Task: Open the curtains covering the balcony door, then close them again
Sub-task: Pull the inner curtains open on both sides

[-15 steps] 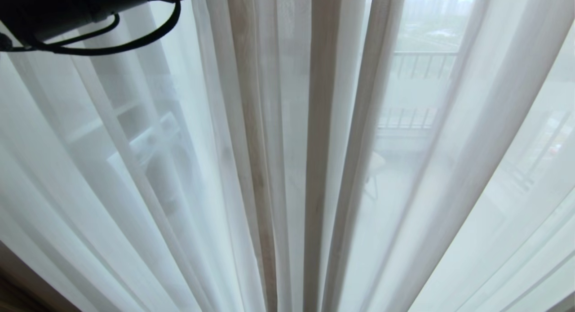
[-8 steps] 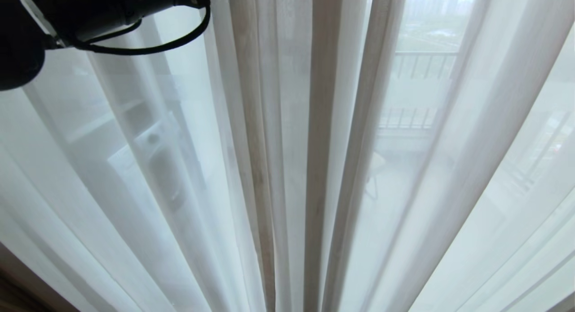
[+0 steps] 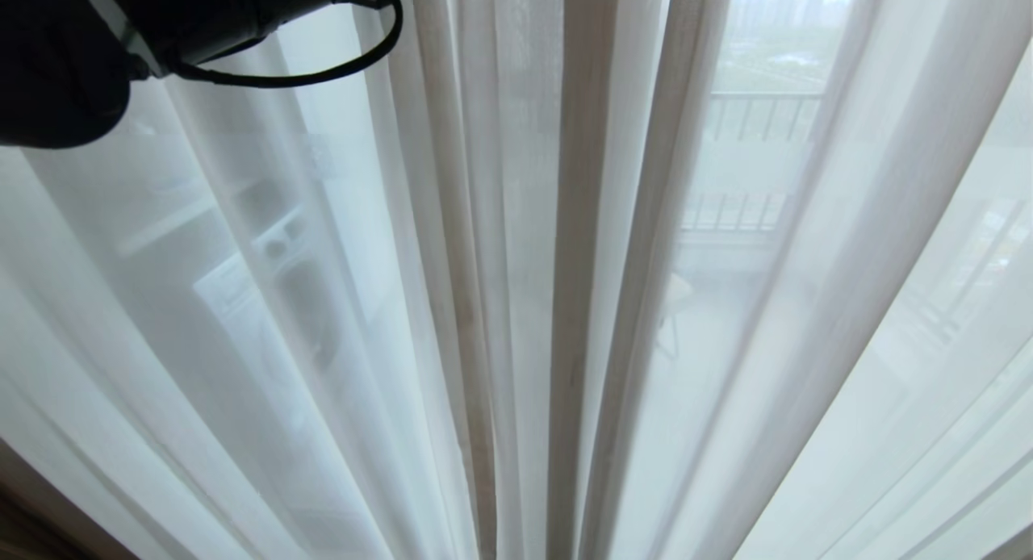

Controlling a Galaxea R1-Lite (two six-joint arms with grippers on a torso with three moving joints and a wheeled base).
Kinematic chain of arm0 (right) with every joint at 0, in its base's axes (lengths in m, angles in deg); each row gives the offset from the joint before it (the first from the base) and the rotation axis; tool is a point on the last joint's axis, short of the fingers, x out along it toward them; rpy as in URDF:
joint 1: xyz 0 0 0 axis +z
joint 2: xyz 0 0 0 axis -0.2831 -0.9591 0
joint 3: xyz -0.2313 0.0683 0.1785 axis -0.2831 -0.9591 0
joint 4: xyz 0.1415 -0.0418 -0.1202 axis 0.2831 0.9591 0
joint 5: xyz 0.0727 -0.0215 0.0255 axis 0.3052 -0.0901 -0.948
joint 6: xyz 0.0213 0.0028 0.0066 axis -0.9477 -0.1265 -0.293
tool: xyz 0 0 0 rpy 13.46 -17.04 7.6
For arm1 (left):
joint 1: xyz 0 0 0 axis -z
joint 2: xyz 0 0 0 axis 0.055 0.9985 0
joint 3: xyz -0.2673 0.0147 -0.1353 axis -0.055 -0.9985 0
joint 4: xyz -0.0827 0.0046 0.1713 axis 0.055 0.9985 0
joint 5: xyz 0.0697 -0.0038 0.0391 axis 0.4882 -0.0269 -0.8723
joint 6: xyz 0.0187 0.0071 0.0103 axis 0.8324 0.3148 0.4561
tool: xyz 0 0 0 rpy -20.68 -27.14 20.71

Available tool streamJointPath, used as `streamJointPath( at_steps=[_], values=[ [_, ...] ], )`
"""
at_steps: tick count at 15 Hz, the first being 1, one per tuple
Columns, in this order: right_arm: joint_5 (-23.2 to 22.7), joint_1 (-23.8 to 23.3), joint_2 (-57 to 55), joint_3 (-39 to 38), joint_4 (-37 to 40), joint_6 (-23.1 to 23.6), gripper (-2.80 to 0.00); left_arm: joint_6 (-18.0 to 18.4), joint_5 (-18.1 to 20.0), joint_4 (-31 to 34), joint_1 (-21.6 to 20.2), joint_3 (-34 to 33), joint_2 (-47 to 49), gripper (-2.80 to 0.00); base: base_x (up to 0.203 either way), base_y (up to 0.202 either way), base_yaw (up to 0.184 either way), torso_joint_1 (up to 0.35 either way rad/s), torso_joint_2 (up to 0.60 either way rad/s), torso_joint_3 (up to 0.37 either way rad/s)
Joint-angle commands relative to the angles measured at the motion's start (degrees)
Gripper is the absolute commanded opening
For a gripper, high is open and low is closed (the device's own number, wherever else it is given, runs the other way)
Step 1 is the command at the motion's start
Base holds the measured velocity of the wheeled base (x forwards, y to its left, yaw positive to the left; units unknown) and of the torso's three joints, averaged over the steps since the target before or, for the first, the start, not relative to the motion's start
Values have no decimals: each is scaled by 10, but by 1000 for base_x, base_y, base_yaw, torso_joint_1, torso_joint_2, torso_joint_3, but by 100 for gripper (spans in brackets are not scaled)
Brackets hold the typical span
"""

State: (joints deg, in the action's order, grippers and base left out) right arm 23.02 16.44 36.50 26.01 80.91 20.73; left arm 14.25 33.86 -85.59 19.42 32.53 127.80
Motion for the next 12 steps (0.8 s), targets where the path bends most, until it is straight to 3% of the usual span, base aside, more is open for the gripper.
streamJointPath(
  at_steps=[1, 4, 12],
  values=[
    [0, 0, 0, 0, -1, 0, -280, 0, -1, -1, 0, 2, 4, -280, 0, 0, 0, 0, 0, 0],
    [0, 1, 0, 0, 0, 0, -280, 1, -8, -1, 0, 1, 1, -280, 0, 0, 0, 0, 0, 0],
    [0, 0, 0, 0, 0, 0, -280, 37, -88, -1, 1, -4, -26, -280, 0, 0, 0, 0, 0, 0]
  ],
)
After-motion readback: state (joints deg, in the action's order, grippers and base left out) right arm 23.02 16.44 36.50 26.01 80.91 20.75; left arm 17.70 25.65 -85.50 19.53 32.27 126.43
